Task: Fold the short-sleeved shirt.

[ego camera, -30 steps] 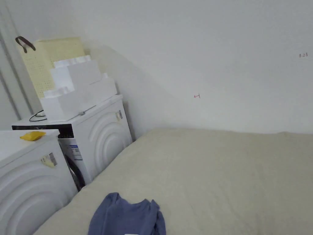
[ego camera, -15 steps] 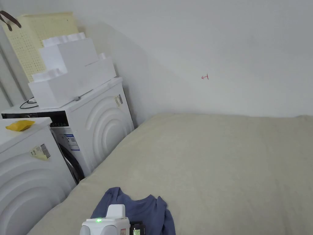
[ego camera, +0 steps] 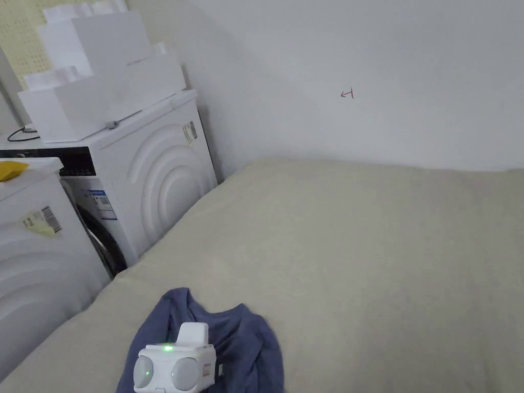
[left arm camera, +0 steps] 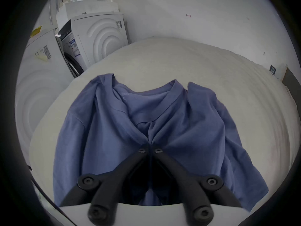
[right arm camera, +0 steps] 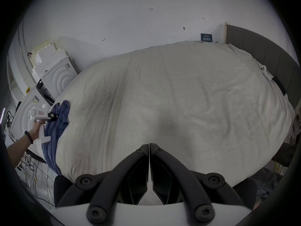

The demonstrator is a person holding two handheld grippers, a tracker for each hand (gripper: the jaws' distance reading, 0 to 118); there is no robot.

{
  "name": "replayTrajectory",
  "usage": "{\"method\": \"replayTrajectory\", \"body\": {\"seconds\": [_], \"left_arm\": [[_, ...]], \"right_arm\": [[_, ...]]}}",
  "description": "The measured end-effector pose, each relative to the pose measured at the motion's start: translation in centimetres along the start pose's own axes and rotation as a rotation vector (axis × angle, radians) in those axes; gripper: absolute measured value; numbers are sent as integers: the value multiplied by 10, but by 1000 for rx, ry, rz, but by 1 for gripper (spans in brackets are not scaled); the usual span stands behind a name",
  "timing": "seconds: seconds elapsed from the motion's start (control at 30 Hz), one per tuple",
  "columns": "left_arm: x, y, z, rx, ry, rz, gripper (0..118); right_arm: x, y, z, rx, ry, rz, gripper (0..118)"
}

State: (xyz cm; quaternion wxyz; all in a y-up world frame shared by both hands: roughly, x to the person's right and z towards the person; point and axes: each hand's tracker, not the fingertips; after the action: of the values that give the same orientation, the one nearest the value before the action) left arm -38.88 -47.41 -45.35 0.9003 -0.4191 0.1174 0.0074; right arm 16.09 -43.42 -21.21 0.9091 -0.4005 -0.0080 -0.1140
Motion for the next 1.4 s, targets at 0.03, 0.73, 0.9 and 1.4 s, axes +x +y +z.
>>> {"method": "replayTrajectory", "body": {"seconds": [0.03, 0.73, 0.9, 1.4], "left_arm": [[-5, 2, -2, 2, 0, 11, 0], [-89, 156, 215, 609, -56, 28, 0], [-42, 191, 237, 651, -116, -108, 0], [450, -7, 134, 299, -888, -462, 0]], "right_arm": [[-1, -1, 1, 0, -1, 3, 2], [13, -6, 37, 84, 105, -68, 2], [22, -11, 44, 117, 122, -110, 2], [125, -40, 76, 155, -72, -323, 2]]}}
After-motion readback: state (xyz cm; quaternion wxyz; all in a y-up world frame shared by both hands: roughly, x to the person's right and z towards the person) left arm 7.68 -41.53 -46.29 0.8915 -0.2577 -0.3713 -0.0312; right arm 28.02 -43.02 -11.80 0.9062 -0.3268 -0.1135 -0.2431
